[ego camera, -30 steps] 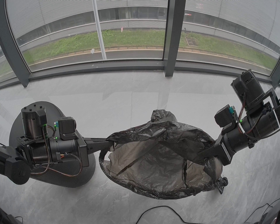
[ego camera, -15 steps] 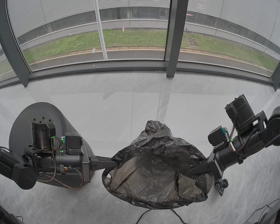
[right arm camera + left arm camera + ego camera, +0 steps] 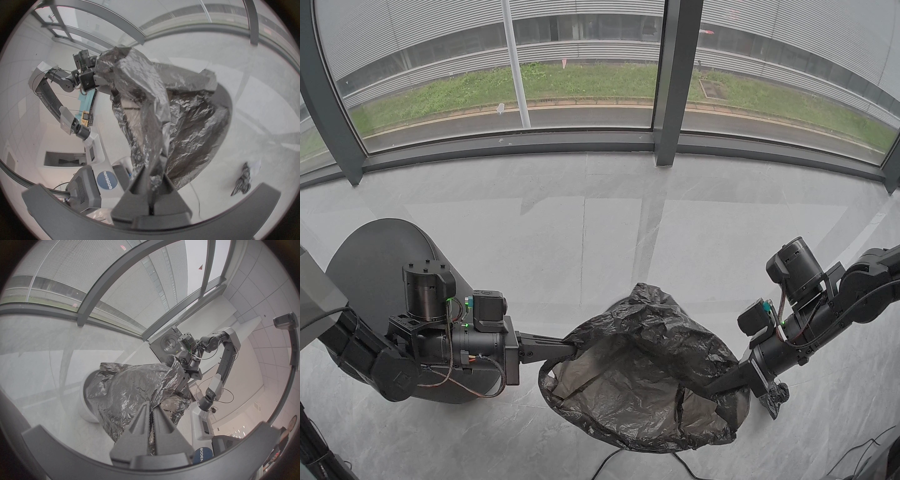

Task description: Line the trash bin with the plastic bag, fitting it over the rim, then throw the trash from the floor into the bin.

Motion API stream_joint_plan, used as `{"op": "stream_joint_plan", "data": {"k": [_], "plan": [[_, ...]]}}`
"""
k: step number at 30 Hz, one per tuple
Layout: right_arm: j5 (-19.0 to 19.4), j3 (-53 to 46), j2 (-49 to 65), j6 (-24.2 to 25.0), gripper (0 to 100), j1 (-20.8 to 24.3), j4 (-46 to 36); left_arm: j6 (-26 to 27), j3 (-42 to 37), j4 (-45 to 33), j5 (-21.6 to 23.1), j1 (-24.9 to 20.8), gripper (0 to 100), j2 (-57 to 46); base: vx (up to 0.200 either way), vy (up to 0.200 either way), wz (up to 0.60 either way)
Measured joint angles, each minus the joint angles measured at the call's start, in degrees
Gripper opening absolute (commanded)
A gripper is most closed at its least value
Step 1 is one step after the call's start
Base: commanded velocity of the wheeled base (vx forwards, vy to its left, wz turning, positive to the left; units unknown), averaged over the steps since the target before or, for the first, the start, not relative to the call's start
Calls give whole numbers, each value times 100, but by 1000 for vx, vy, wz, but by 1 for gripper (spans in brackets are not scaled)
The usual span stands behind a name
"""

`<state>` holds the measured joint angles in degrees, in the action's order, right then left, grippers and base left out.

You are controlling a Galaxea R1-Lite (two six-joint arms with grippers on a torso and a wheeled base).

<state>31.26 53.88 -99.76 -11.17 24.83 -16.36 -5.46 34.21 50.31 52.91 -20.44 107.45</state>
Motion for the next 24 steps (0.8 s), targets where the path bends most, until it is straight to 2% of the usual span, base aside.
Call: {"op": "stream_joint_plan", "data": {"k": [4, 9, 14, 18, 24], "plan": [[66, 17, -46, -29, 0, -122, -490, -66, 121, 100, 117, -33, 0, 344, 0, 0, 0], [98, -30, -162, -189, 0, -343, -556, -96, 239, 141, 158, -116, 0, 746, 0, 0, 0], [315, -35, -389, -424, 0, -463, -547, -111, 273, 145, 163, -177, 0, 975, 0, 0, 0], [374, 30, -586, -449, 0, -485, -444, -121, 322, 148, 161, -146, 0, 1078, 0, 0, 0], [358, 372, -1085, -438, 0, -505, 205, -123, 798, 150, 104, 11, 0, 1320, 0, 0, 0]]}}
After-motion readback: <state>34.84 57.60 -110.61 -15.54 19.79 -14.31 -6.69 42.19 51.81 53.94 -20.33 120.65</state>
